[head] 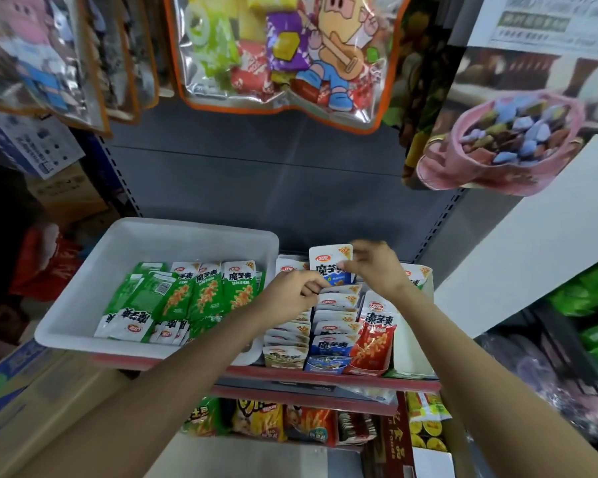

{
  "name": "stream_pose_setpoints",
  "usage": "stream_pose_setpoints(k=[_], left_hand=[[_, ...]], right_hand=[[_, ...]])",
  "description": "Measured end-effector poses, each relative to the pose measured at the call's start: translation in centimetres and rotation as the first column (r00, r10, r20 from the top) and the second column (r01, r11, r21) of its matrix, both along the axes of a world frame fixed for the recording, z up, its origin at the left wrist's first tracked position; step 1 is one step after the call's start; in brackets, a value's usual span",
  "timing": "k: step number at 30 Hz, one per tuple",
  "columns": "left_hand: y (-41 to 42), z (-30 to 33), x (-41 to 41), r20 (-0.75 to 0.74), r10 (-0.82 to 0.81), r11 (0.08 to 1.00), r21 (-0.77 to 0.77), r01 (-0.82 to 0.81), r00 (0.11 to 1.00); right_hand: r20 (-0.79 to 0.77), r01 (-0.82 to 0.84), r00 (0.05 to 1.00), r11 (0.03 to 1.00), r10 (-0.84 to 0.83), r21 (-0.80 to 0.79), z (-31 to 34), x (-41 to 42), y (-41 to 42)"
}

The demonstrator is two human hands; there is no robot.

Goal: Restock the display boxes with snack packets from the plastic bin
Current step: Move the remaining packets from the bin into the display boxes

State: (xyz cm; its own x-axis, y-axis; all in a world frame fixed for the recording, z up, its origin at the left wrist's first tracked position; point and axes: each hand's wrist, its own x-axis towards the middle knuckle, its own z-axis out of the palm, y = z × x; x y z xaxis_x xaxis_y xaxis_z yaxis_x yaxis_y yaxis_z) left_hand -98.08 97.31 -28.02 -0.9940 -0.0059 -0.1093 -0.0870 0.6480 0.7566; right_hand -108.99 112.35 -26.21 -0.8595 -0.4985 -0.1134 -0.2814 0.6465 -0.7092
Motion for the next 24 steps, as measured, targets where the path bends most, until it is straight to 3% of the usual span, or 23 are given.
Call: stream_pose_setpoints(k=[4,6,9,13,17,21,24], left_hand=[[0.0,0.0,0.1,-0.002,0.004,1.000,-0.010,-0.004,1.000],[0.1,0.1,0.2,-0.005,-0.003,1.000,-0.025,0.003,1.000],[0.0,0.0,0.1,-0.008,0.011,1.000,-0.023,-0.011,1.000],[-0.7,0.3,0.2,-0.038,0.128,0.992,0.011,-0.127,0.991],[-3.4,0.2,2.0,-0.095,0.311,0.950,0.047,-0.307,0.946],[-7.6,-1.4,5.1,-0.080,0.492,0.870,0.014,-0.493,0.867],[-11.6,-3.2,7.3,0.053,0.553,0.833,-0.062,-0.550,0.832]], right_hand=[[-0.045,-0.044,0.997,0.962,0.058,0.269,-0.1,0.0,0.3],[-0.012,-0.071,0.997,0.942,0.079,0.329,-0.4,0.1,0.5],[-0.009,-0.049,0.999,0.961,0.054,0.271,-0.2,0.6,0.7],[-0.179,-0.011,0.984,0.996,0.027,0.087,0.9,2.1,-0.2],[-0.269,-0.110,0.957,0.994,0.113,0.028,1.2,4.6,-3.3],[-0.180,-0.230,0.958,0.973,0.223,-0.021,0.2,7.1,-8.4],[-0.063,-0.317,0.945,0.947,0.320,0.055,-1.4,9.1,-13.1]])
